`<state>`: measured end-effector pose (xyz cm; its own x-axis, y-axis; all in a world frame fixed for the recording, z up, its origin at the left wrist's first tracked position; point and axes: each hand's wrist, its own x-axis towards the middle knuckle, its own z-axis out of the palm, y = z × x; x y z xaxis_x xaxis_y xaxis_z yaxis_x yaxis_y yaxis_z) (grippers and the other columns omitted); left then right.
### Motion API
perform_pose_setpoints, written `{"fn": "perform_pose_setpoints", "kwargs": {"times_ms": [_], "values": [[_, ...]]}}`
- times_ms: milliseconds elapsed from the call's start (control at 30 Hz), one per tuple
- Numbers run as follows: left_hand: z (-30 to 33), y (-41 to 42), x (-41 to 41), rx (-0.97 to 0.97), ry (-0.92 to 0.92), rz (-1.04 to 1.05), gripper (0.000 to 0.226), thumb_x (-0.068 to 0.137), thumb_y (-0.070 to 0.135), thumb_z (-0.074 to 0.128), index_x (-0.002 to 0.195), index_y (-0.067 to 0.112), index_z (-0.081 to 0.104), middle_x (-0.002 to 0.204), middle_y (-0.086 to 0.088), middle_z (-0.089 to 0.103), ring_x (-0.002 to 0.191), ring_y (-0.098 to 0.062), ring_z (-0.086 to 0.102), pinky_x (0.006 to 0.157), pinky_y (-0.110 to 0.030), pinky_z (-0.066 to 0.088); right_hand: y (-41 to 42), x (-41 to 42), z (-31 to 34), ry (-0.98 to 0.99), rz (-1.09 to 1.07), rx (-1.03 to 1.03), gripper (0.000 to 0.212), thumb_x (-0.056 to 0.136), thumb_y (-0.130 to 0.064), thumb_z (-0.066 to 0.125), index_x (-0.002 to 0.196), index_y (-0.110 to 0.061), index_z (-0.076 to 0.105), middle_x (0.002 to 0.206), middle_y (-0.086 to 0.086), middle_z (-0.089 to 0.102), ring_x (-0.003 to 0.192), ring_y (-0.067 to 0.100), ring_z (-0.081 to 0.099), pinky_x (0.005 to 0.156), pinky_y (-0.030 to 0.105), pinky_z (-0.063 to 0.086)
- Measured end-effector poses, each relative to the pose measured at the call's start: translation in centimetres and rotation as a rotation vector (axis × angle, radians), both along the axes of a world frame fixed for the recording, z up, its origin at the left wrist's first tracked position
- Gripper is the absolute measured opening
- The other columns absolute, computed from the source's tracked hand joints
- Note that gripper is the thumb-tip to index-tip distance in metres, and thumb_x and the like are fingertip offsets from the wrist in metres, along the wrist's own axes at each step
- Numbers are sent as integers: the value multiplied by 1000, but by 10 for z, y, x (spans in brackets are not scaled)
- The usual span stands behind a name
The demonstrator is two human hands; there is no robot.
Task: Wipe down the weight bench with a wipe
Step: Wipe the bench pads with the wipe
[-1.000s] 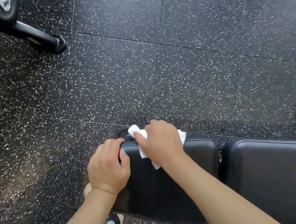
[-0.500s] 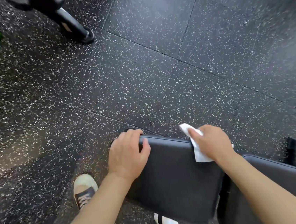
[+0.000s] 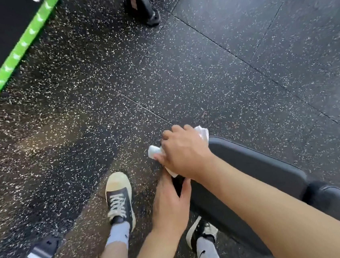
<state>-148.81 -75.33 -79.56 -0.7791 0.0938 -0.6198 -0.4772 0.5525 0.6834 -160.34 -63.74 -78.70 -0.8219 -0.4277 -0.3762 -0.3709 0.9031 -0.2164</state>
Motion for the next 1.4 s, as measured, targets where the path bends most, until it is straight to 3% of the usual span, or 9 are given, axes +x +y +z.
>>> {"fn": "perform_pose_setpoints", "kwargs": {"times_ms": [100,267,400,533,700,867,1033,1200,1400], "values": [[4,4,7,-31,-20,36,75,97,62,44,161,24,30,158,5,44,145,-10,40,118,-27,34,33,-7,-1,-7,-118,-15,52,99,-62,41,81,-20,64,85,-5,49,85,23,53,67,36,34],[6,2,8,-35,-31,-1,83,96,69,37,164,27,16,166,9,29,149,-3,26,114,-12,17,90,-1,-7,-74,-719,14,56,99,-58,44,64,-14,47,73,-1,48,77,31,56,58,37,28],[4,-2,6,9,-55,-3,82,96,71,40,164,29,21,163,11,33,149,-4,30,118,-18,24,44,9,-2,193,-434,-9,47,97,-53,56,66,-17,53,76,-4,43,74,27,48,63,34,29],[5,-8,-1,1,-45,-33,52,98,57,57,140,28,46,123,12,53,125,-17,55,100,-34,47,0,24,-6,220,-51,-90,41,92,-55,62,76,-17,63,85,0,54,80,25,49,68,38,37],[6,-6,-23,-75,76,-179,67,100,61,48,158,34,29,150,16,40,140,-4,40,114,-28,37,73,27,-9,336,-358,-203,42,98,-48,59,81,-10,60,85,7,52,76,29,50,65,40,42],[9,37,-62,-186,239,-398,63,102,55,46,157,27,35,151,7,44,139,-15,41,115,-35,36,158,82,-12,406,-758,-173,42,100,-44,57,74,-12,50,77,5,45,70,29,46,60,41,39],[13,103,-88,-432,466,-795,46,104,56,39,137,32,60,135,11,62,125,-20,55,104,-44,41,202,153,-5,434,-951,-129,39,99,-42,55,75,-11,51,78,6,45,70,29,44,62,45,40],[9,186,-79,-481,514,-1233,49,106,59,24,110,31,65,106,7,70,103,-21,66,84,-41,40,187,218,0,353,-1194,-188,36,95,-39,53,112,-10,65,101,7,55,87,31,49,77,46,44],[-1,212,-79,-478,524,-1300,52,100,59,27,81,22,58,72,3,64,75,-27,66,58,-37,36,191,217,-6,389,-1289,-254,32,96,-34,58,111,-8,68,97,10,58,83,30,51,73,45,45]]}}
